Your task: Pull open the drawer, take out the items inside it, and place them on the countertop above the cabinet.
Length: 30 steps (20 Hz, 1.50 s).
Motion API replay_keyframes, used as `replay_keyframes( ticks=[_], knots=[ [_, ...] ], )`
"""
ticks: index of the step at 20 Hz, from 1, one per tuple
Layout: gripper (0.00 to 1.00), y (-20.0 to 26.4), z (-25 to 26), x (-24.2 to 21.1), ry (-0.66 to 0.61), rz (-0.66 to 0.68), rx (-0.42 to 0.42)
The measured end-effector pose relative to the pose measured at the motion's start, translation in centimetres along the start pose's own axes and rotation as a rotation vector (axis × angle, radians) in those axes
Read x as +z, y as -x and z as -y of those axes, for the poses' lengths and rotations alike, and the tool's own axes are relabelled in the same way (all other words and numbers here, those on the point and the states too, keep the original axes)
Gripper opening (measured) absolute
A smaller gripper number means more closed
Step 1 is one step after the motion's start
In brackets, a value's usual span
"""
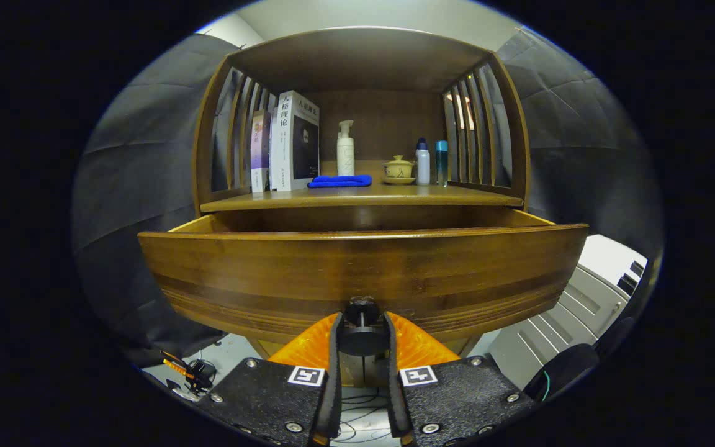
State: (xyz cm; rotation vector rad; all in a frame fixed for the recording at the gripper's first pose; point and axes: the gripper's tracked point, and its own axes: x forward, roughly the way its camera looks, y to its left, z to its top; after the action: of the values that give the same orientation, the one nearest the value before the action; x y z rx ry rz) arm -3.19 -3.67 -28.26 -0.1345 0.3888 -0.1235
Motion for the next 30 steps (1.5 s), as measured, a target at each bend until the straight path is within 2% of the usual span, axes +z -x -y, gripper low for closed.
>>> replay_keyframes(
  ticks=[12, 18, 20, 21, 24, 27, 30],
  knots=[
    [0.3, 5.1, 0.0, -2.0, 0.004, -0.052, 0.035],
    [0.31, 5.8, -0.2, -2.3, 0.005, -0.065, 0.048],
    [0.36, 5.8, -0.2, -2.4, -0.022, -0.077, 0.049],
    [0.42, 6.0, -0.4, -2.5, -0.03, -0.085, 0.058],
    [0.69, 7.3, -1.0, -2.1, -0.033, -0.073, 0.102],
    [0.96, 8.3, -1.7, 0.5, -0.047, -0.015, 0.138],
    [0.96, 9.0, -1.1, 4.7, -0.048, 0.051, 0.115]
  ],
)
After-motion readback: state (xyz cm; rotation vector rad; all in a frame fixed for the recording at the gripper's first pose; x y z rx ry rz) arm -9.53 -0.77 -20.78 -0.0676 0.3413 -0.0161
